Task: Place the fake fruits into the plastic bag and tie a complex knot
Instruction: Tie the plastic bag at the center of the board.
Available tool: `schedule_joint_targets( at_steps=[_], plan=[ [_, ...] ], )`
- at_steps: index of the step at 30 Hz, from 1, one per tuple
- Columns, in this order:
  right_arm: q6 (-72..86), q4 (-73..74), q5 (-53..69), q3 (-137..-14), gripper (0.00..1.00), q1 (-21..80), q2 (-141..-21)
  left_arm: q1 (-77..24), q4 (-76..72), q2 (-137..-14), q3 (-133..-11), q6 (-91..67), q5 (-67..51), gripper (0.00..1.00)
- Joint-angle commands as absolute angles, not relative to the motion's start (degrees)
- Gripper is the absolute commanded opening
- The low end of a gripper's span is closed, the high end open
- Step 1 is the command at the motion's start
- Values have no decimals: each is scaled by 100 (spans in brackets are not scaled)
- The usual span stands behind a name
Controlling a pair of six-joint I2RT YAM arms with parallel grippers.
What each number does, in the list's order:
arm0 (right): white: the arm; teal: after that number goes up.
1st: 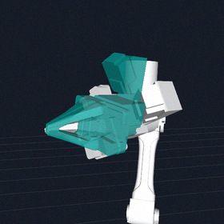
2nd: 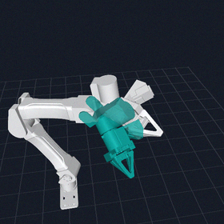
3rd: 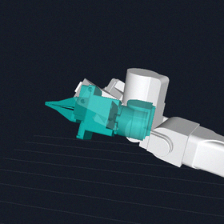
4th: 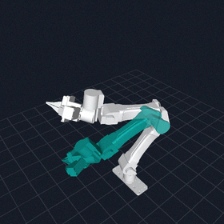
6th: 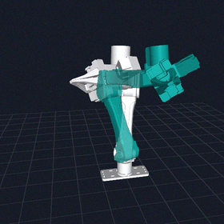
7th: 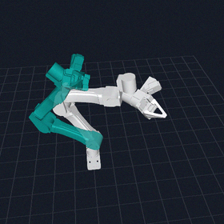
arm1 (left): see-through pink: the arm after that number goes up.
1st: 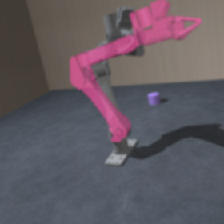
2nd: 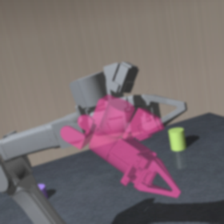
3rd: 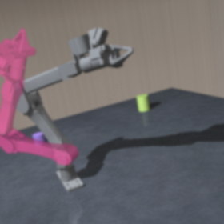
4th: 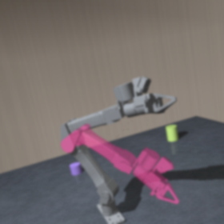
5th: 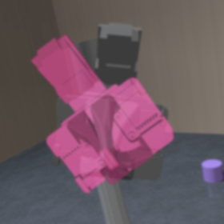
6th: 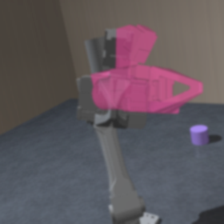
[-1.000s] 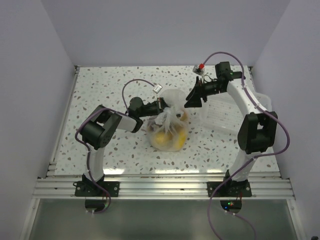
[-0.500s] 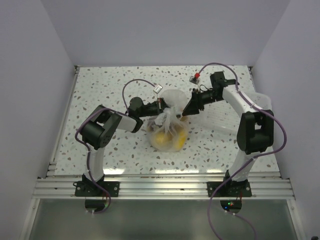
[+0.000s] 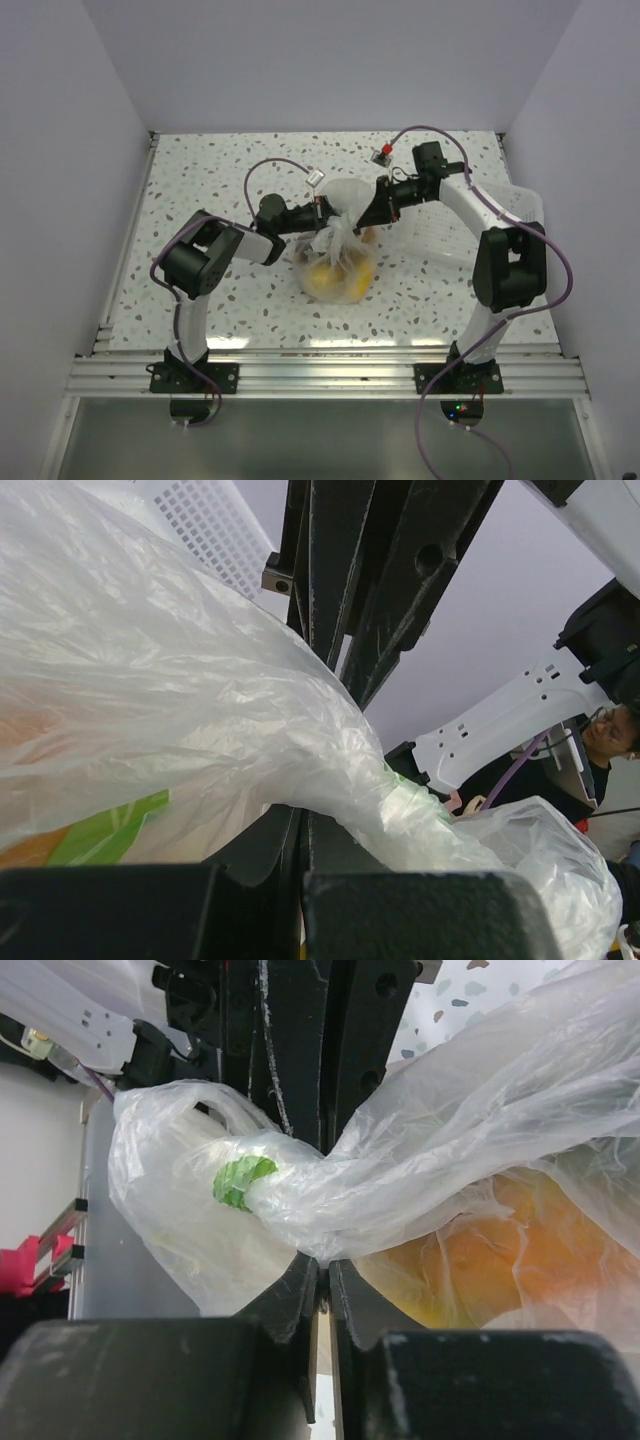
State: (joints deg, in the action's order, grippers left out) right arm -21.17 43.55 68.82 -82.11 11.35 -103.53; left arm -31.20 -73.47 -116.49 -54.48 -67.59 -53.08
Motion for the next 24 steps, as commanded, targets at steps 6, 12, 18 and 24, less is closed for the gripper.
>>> schedule_joint_targets(
  at_steps=[6,12,18,24],
  plan=[
    [-2716,4834,6821,-8350,0,1099,-10125,-3067,-9835,-11338,-5396,-6486,-5493,0],
    [-2725,5062,6821,-8604,51,1090,-10274,-2988,-9738,-11083,-5247,-6345,-5581,0],
    [-2496,5045,6636,-8666,50,862,-10055,-3006,-9809,-11153,-5326,-6442,-5555,0],
    [-2680,5747,6749,-8833,33,774,-9932,-3006,-9817,-11215,-5379,-6460,-5555,0]
  ],
)
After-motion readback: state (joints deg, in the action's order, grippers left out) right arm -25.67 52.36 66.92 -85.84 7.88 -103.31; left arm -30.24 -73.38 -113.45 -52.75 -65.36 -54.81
